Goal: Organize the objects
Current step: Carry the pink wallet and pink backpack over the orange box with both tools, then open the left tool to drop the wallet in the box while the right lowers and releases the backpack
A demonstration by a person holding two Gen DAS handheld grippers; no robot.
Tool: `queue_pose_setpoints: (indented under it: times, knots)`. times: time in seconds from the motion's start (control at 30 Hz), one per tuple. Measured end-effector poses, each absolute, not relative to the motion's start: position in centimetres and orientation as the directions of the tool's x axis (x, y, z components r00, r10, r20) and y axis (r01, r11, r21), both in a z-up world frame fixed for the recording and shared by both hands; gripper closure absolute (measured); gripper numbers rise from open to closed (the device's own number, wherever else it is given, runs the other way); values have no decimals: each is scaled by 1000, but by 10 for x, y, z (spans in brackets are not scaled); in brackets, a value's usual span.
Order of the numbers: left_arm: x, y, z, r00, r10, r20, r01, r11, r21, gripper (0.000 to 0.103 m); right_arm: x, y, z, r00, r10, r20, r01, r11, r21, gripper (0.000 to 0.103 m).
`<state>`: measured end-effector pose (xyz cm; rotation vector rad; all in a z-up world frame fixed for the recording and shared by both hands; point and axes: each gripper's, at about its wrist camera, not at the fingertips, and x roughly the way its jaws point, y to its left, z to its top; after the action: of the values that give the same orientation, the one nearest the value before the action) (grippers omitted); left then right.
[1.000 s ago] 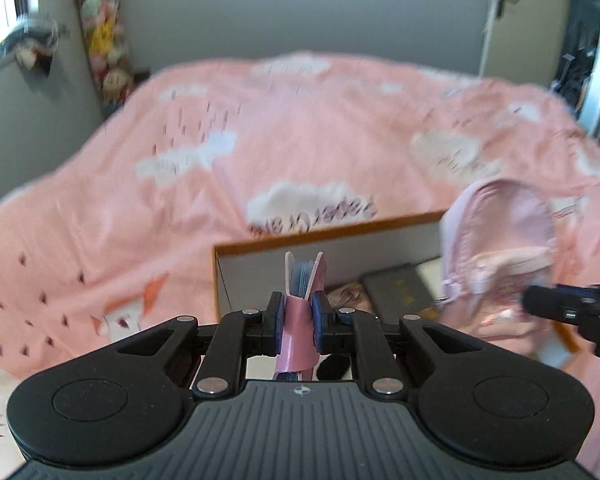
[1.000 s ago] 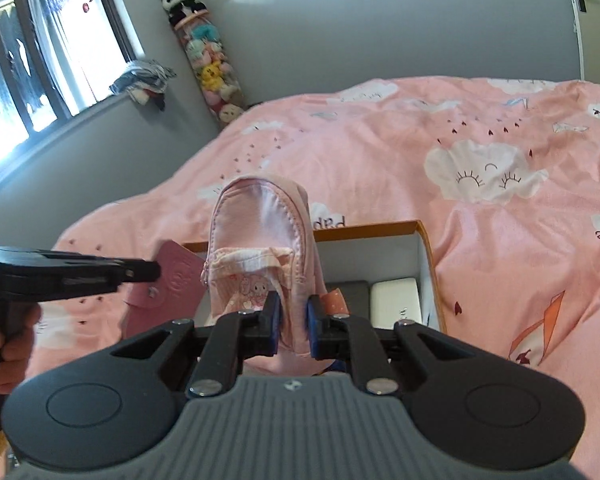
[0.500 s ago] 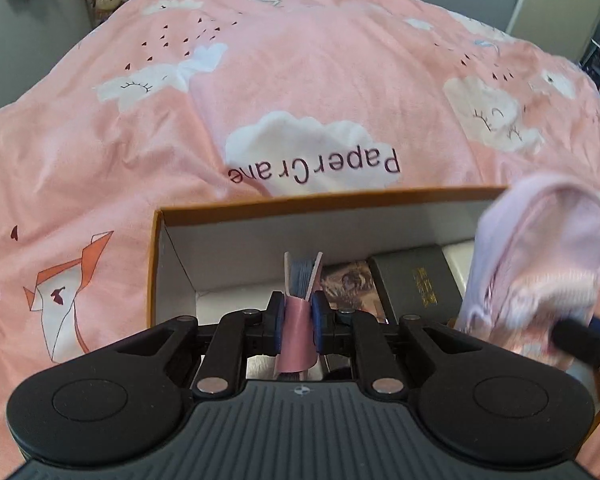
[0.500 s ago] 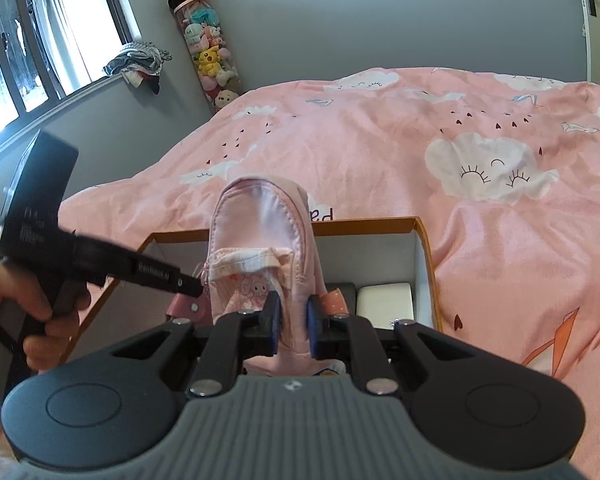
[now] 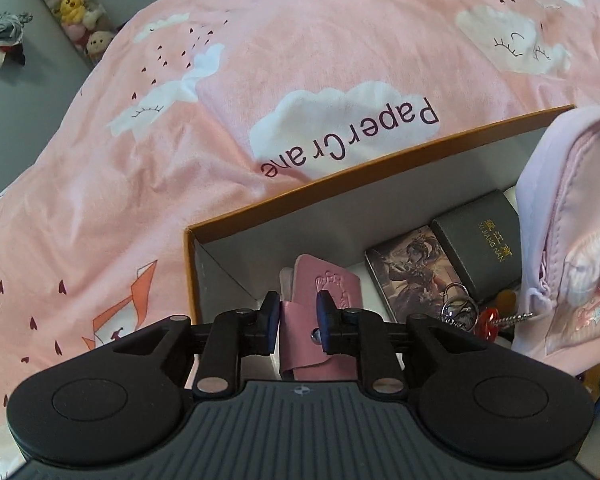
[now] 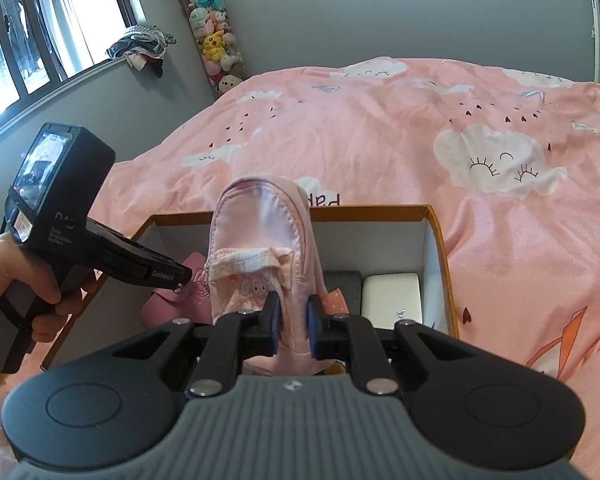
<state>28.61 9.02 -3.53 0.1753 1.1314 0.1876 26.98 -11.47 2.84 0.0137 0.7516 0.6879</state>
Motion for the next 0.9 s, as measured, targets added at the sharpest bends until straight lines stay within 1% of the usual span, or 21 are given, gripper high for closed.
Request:
queue_pose_setpoints:
  times: [0.13, 0.27, 0.47, 0.53, 0.73, 0.9]
  knots:
    - [279, 98, -24, 455, 183, -872, -69, 983, 170, 81, 273, -115, 28, 505, 584, -635, -553, 784, 282, 88]
    - [264, 107, -4, 536, 150, -831, -91, 989, 120, 81, 276, -111, 31, 493, 597, -633, -539, 780, 317, 88]
    - [230, 135, 22, 629, 113, -769, -198, 980, -17, 80, 288, -87, 37, 402, 672, -621, -511, 728, 457, 88]
    - [219, 144, 27, 652, 118, -749, -234, 971, -51, 78, 292, -72, 36, 349, 702, -621, -502, 700, 508, 88]
    - [200, 166, 24, 673, 142, -726, -310, 945, -102, 77, 301, -21, 21, 247, 687, -683, -487, 697, 526, 88]
    - [192, 174, 10, 671, 110, -733, -315, 938, -148, 77, 315, 1, 1, 184, 647, -740, -458, 722, 518, 88]
